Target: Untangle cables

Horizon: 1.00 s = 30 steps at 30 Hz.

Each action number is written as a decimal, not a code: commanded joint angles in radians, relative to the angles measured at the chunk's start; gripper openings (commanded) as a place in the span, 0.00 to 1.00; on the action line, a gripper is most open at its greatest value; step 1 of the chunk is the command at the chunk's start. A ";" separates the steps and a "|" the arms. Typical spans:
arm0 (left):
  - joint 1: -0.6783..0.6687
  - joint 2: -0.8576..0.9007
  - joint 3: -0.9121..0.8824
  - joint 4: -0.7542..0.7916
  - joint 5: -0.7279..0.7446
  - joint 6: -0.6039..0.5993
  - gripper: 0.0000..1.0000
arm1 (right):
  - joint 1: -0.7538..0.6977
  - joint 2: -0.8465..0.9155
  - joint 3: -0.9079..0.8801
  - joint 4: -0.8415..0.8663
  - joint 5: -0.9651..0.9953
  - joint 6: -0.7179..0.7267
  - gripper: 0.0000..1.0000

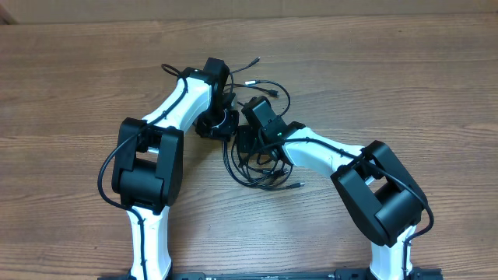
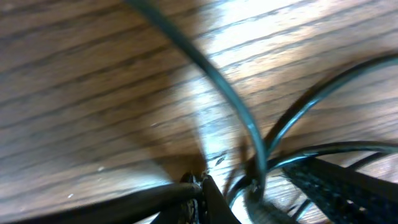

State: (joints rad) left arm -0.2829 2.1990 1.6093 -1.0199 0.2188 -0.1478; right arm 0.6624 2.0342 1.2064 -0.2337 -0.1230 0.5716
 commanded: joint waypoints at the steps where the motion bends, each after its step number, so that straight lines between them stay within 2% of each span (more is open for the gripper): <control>1: 0.008 0.037 -0.026 -0.010 -0.156 -0.082 0.04 | 0.006 0.055 -0.011 -0.034 0.018 0.000 0.20; 9: 0.011 0.037 -0.026 -0.012 -0.144 -0.103 0.04 | 0.006 0.055 -0.011 -0.036 0.018 -0.001 0.20; 16: 0.009 0.037 -0.026 -0.013 -0.143 -0.103 0.06 | 0.000 0.055 -0.010 -0.056 0.034 0.000 0.04; 19: 0.009 0.037 -0.026 -0.017 -0.145 -0.103 0.09 | -0.010 0.054 -0.005 -0.068 0.037 0.003 0.04; 30: 0.009 0.037 -0.026 -0.003 -0.144 -0.103 0.09 | -0.014 0.005 0.024 -0.122 0.026 -0.004 0.04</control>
State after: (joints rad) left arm -0.2817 2.1952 1.6108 -1.0348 0.1516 -0.2375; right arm 0.6548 2.0373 1.2377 -0.3325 -0.1249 0.5758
